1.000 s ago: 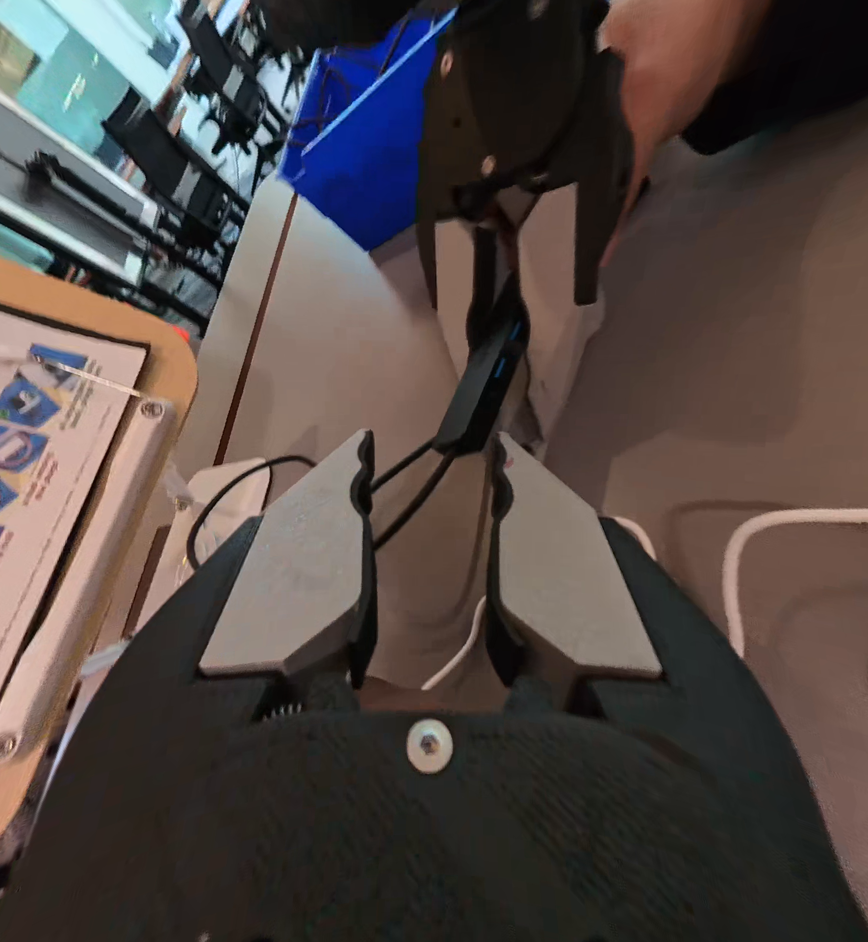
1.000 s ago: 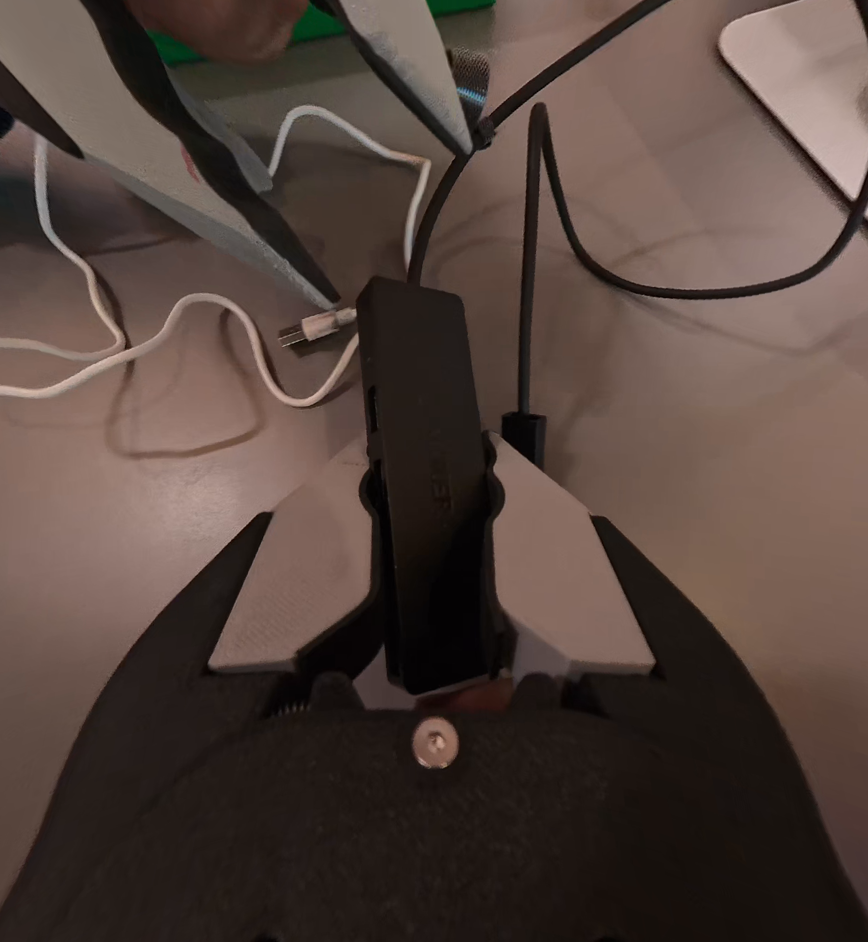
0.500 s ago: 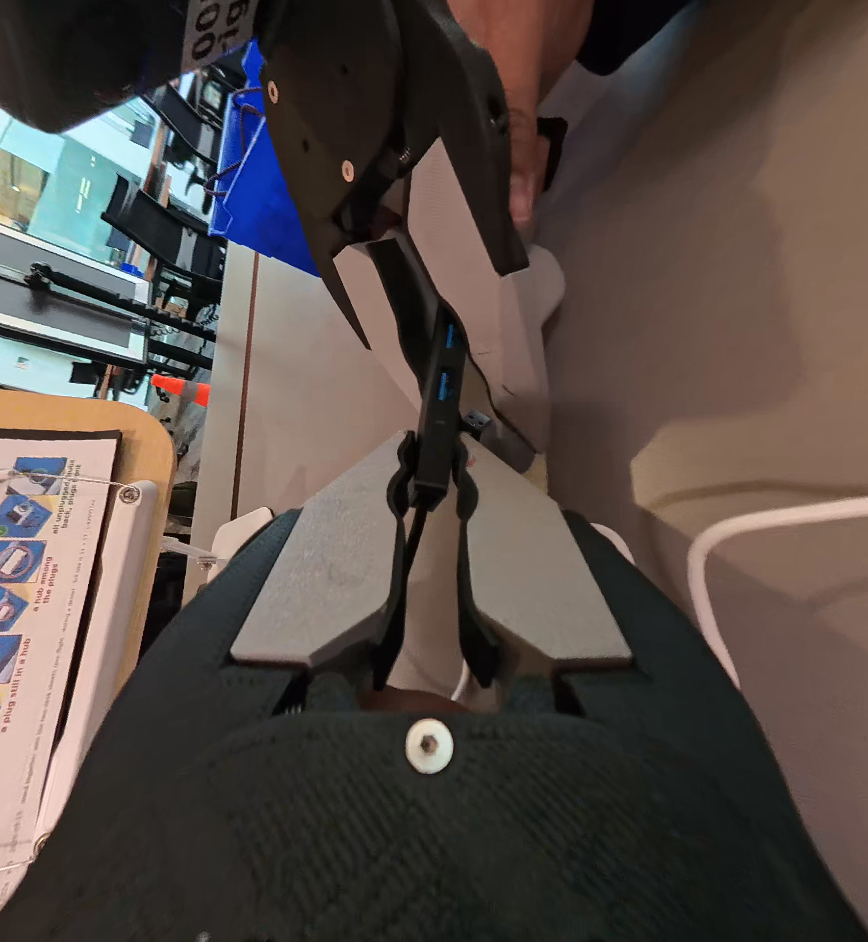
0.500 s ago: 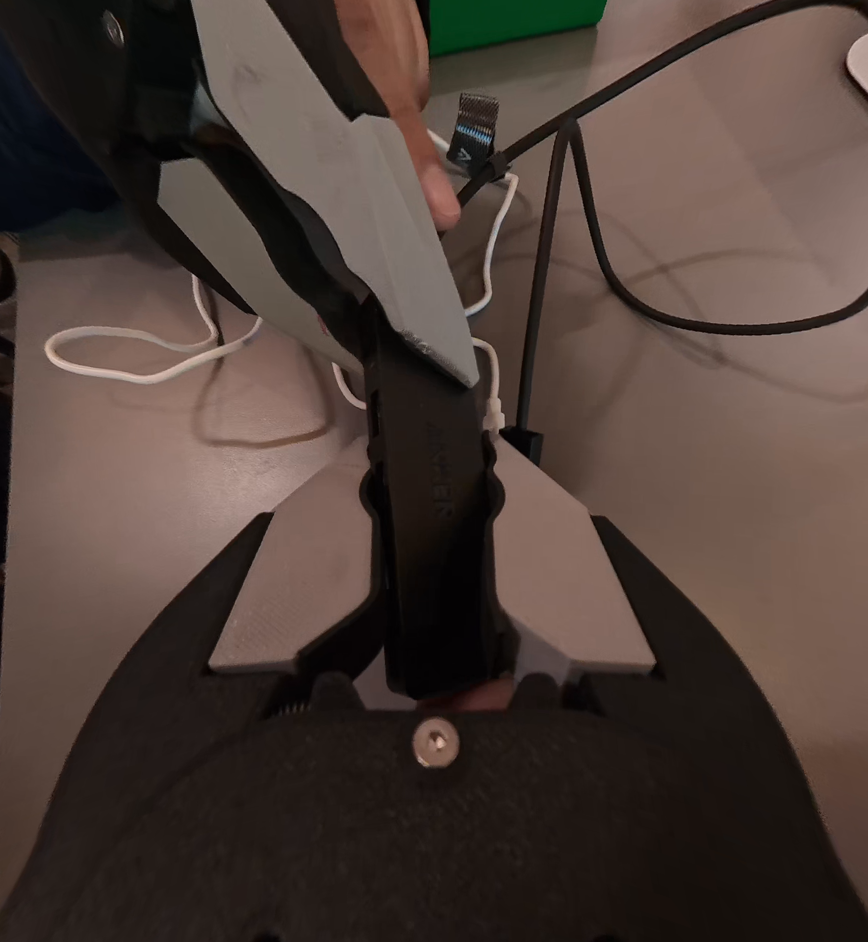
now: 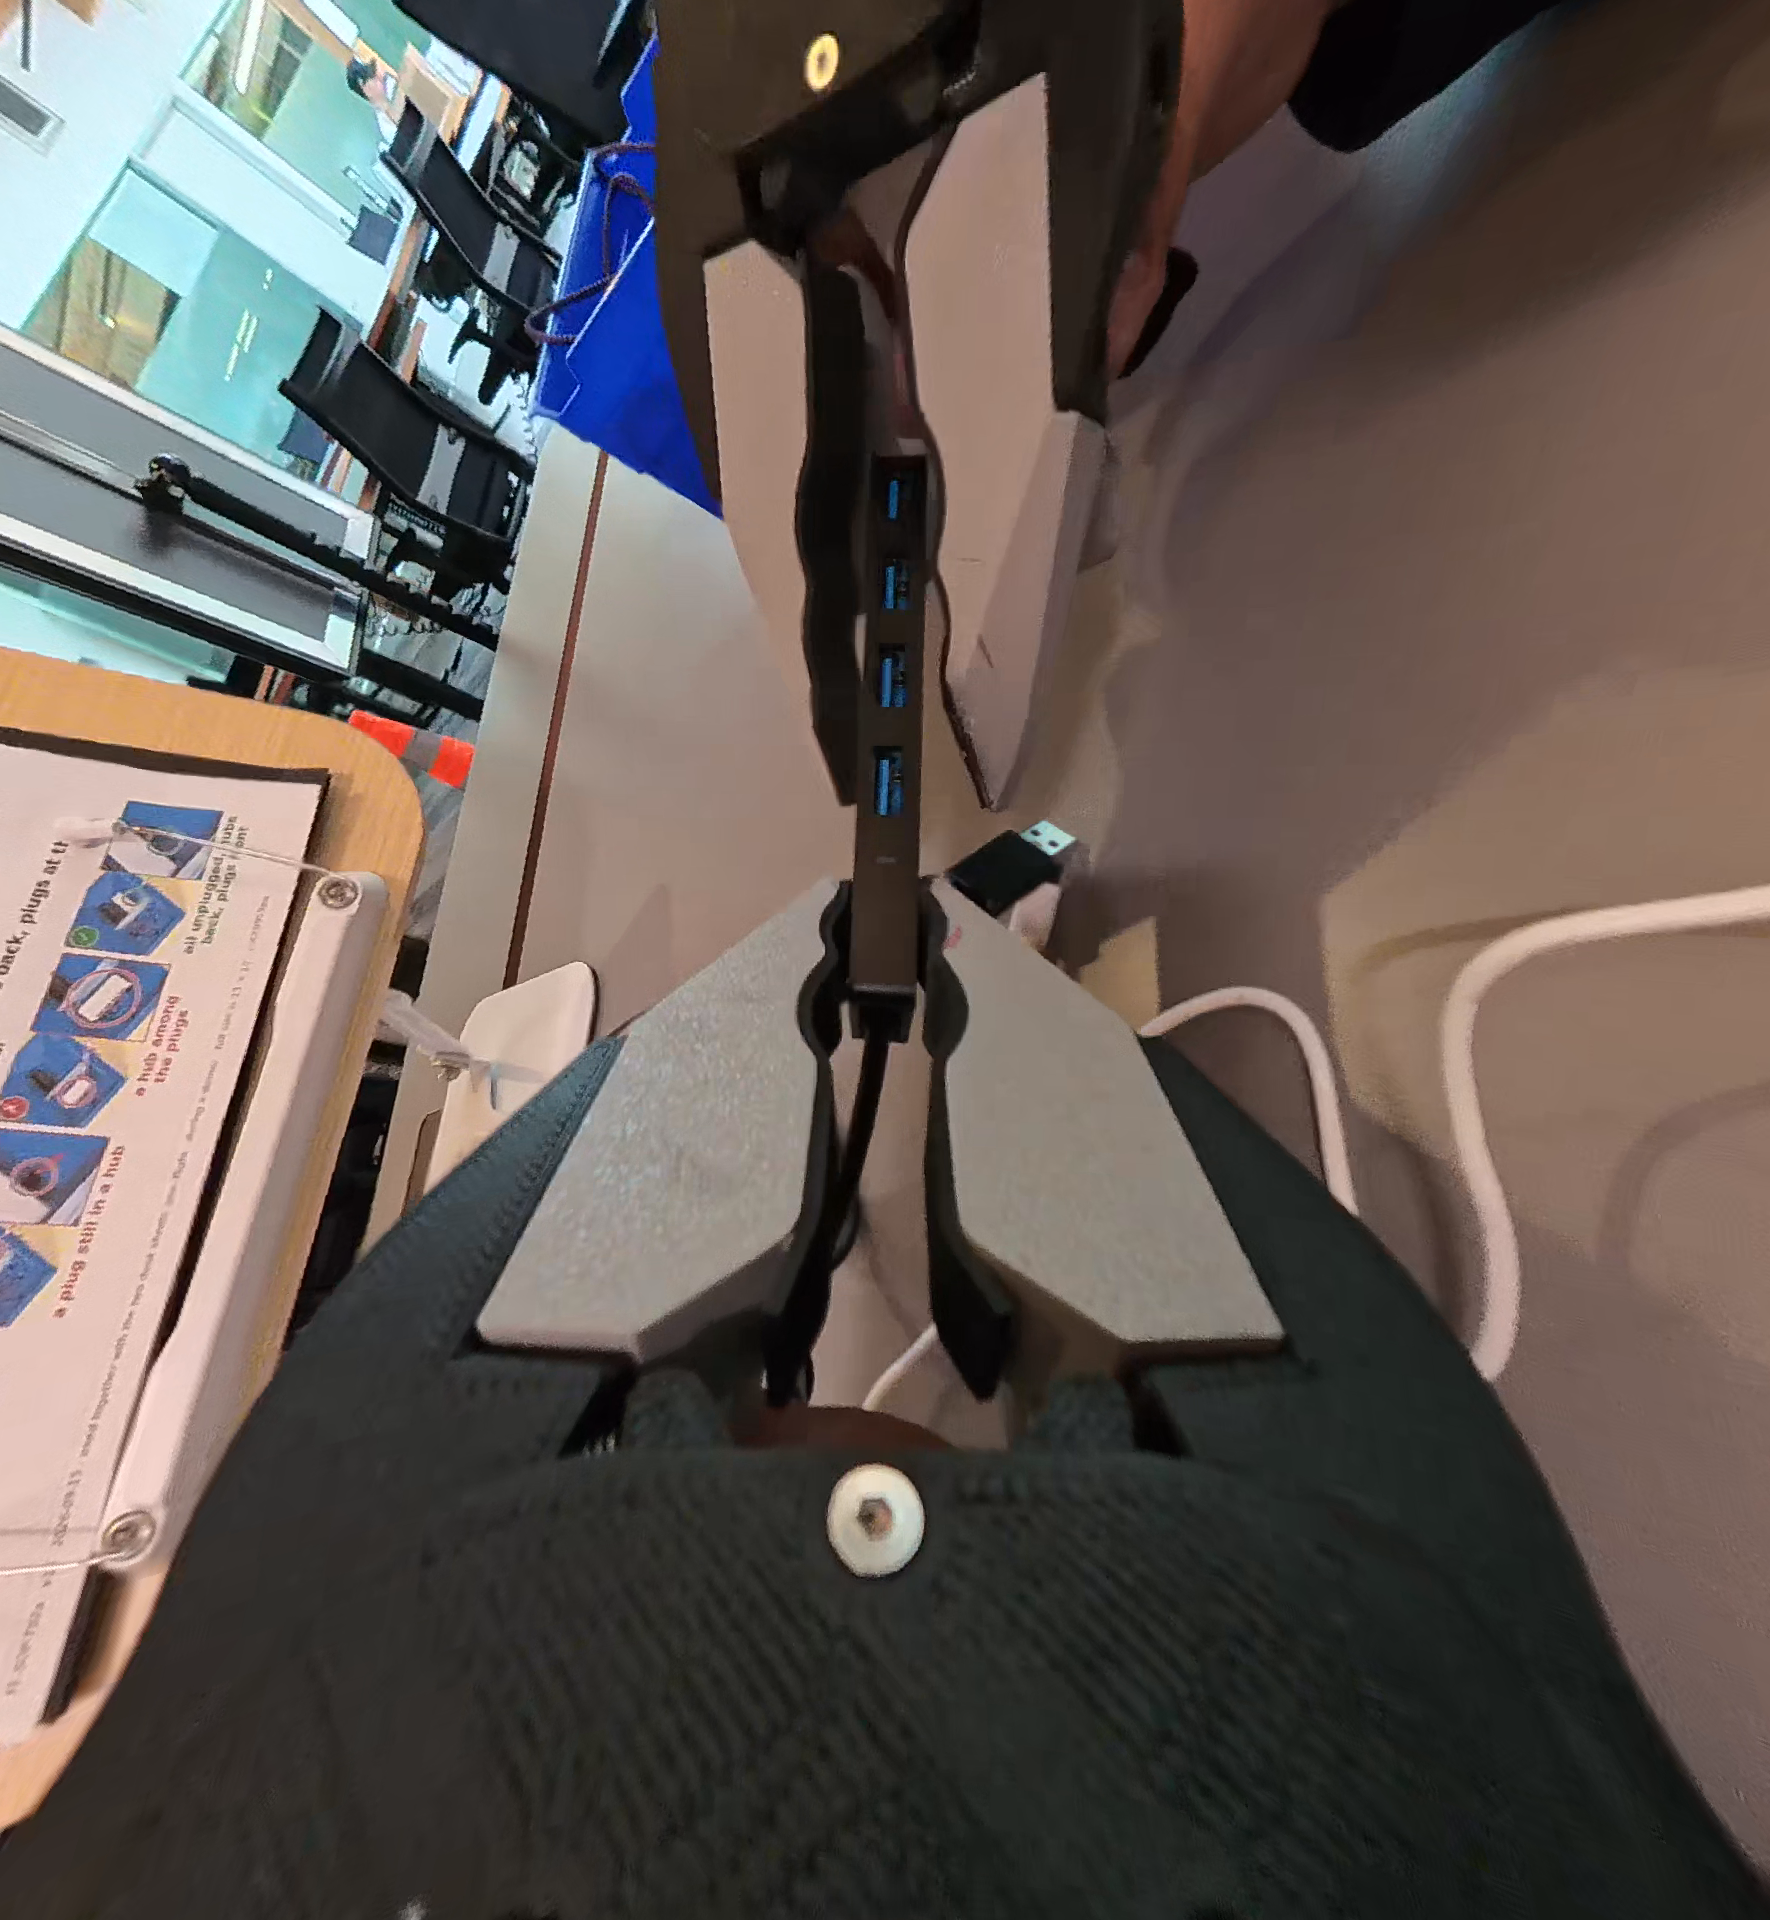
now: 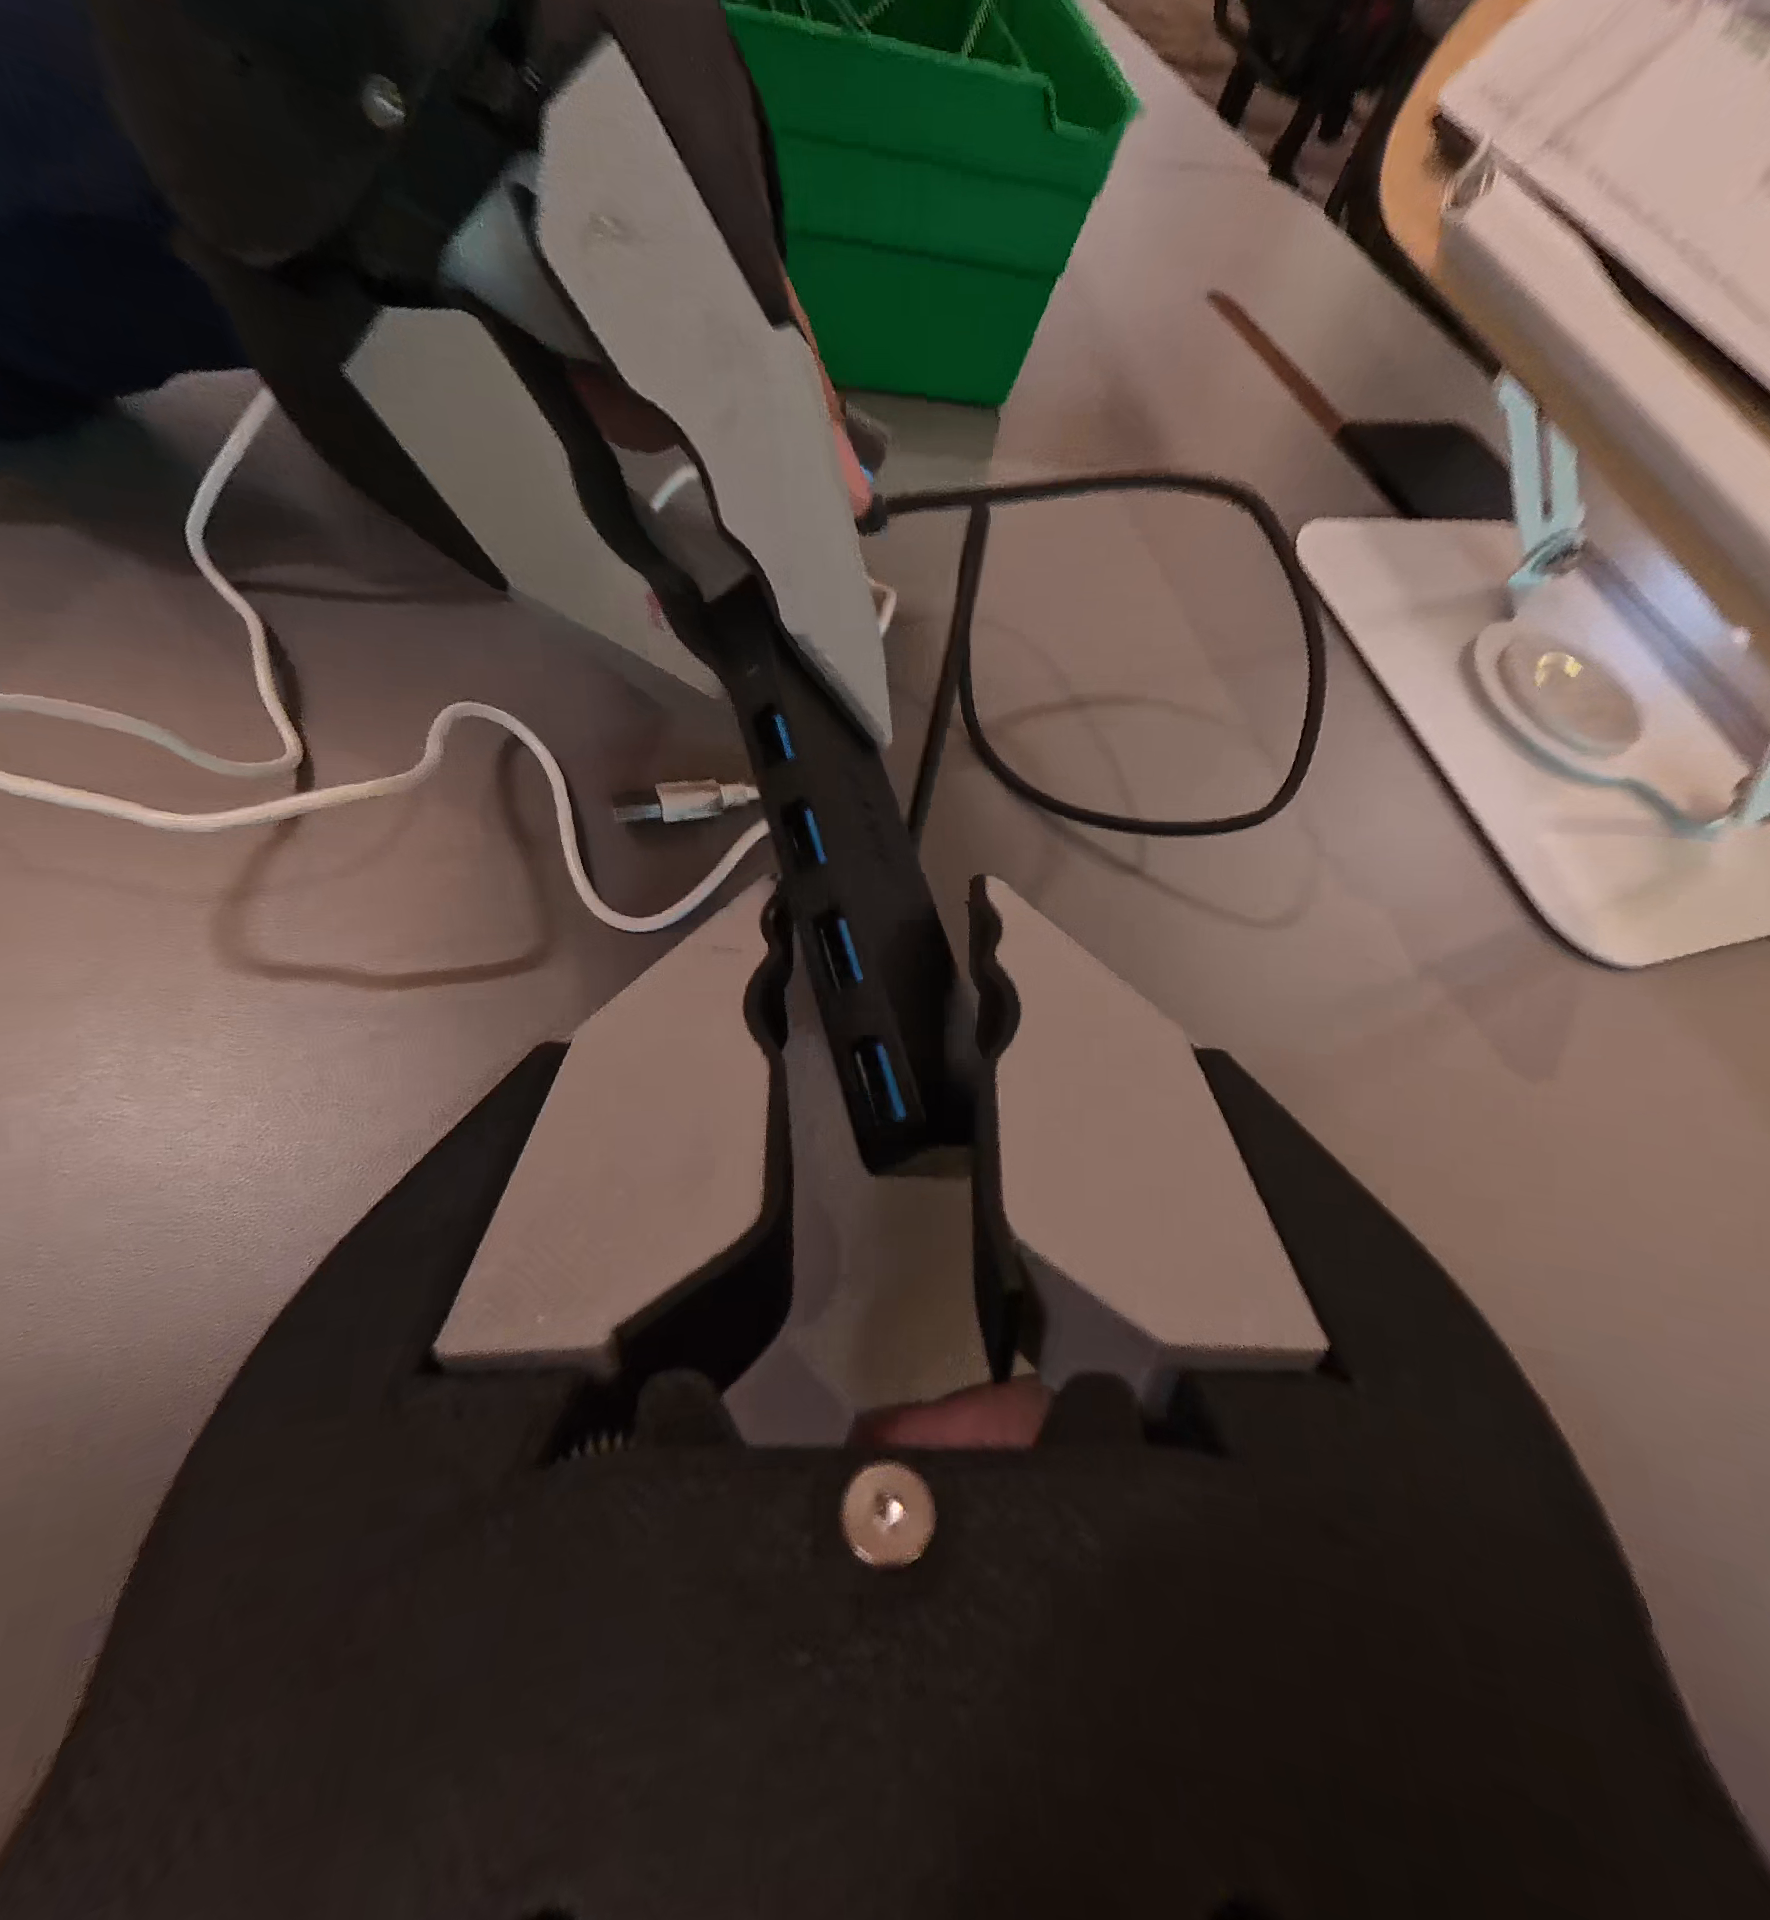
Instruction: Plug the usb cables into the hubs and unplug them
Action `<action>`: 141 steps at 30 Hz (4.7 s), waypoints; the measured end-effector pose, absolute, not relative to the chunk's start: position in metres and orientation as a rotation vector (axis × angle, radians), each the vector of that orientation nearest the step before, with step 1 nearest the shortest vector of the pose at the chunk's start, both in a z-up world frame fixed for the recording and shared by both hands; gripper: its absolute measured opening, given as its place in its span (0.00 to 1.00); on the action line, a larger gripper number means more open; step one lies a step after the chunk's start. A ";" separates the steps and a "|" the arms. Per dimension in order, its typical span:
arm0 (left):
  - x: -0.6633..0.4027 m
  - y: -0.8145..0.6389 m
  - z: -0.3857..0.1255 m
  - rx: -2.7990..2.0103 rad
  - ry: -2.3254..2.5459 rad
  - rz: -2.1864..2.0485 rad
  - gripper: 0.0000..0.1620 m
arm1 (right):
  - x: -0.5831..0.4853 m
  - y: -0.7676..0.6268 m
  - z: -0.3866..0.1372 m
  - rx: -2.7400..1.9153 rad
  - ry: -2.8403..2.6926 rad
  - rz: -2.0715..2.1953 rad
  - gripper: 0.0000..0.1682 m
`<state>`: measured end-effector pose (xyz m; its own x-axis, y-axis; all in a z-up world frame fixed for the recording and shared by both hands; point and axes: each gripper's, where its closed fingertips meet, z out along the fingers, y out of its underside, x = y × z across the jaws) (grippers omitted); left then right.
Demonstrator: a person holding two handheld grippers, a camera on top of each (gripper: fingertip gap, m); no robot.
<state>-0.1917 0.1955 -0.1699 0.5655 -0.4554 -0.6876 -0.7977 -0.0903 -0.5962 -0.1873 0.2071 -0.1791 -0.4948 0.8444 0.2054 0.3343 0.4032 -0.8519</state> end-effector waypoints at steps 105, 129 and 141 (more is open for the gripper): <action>-0.214 0.149 -0.235 -2.093 1.964 0.341 0.21 | -0.193 0.221 -0.168 -0.800 -1.898 0.718 0.05; -0.239 0.134 -0.232 -2.604 -0.003 -0.492 0.10 | -0.190 0.221 -0.161 -0.807 -1.891 0.726 0.05; -0.254 0.105 -0.189 -2.366 0.091 0.085 0.21 | -0.189 0.218 -0.162 -0.801 -1.901 0.729 0.05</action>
